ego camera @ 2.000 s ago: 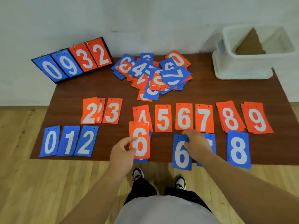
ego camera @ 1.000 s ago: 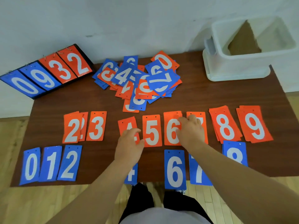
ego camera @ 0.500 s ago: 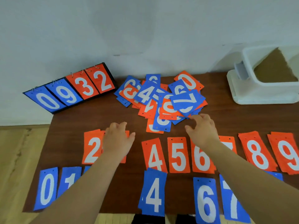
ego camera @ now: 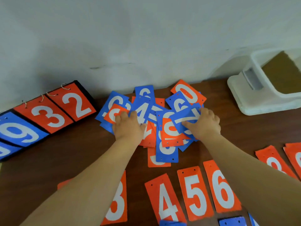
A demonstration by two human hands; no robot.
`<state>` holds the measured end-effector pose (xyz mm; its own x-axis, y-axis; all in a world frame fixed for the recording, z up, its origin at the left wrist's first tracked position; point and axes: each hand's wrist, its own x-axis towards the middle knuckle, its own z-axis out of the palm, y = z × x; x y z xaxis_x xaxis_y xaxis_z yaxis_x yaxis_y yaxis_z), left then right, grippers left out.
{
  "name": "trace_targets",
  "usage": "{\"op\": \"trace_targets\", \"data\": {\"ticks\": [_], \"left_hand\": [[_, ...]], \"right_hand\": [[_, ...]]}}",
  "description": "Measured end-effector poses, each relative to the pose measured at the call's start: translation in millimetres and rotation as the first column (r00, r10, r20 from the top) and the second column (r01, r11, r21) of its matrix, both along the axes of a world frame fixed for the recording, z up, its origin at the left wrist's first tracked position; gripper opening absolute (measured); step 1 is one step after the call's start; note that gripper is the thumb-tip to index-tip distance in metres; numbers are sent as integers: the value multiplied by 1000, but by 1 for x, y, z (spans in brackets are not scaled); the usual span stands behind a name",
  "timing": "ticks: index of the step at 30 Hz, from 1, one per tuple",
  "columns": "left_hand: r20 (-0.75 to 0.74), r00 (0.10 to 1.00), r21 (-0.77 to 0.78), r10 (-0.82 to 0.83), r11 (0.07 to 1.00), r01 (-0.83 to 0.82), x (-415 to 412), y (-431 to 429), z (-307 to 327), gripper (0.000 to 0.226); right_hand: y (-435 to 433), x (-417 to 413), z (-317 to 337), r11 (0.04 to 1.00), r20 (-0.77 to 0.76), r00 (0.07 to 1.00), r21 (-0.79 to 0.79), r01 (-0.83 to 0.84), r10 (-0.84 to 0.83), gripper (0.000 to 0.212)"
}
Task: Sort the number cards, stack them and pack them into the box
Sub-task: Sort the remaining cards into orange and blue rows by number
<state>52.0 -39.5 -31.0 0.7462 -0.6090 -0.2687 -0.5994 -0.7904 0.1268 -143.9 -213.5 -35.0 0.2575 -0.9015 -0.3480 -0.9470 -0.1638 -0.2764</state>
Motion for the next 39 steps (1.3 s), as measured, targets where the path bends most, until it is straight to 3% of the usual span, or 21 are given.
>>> {"op": "trace_targets", "data": {"ticks": [5, 9, 13, 20, 27, 33, 36, 39], "left_hand": [[7, 1000, -104, 17, 994, -17, -2, 2, -4, 60], [3, 999, -212, 32, 977, -30, -7, 1, 2, 52], [-60, 998, -233, 7, 972, -21, -14, 5, 5, 44], [-152, 982, -407, 112, 898, -166, -37, 17, 32, 32], [-202, 955, -538, 217, 790, -293, -83, 48, 72, 31], [-235, 950, -600, 206, 738, -308, -139, 65, 95, 29], [-294, 936, -618, 193, 709, -340, -181, 79, 120, 28], [-364, 911, -598, 194, 702, -388, -225, 102, 140, 29]], "right_hand": [[-2, -7, 0, 996, 86, 993, -29, 89, -86, 89], [-9, -24, 3, 983, 241, 958, -57, 173, -155, 56], [-16, -47, 1, 980, 283, 944, -54, 194, -171, 30], [-23, -74, 8, 945, 447, 844, 9, 327, -296, 23], [-28, -117, 30, 950, 390, 885, -69, 304, -255, 31], [-19, -165, 58, 920, 597, 735, 12, 392, -321, 30], [-1, -195, 92, 938, 673, 680, 60, 342, -291, 30], [29, -226, 129, 983, 729, 661, 102, 151, -177, 29]]}}
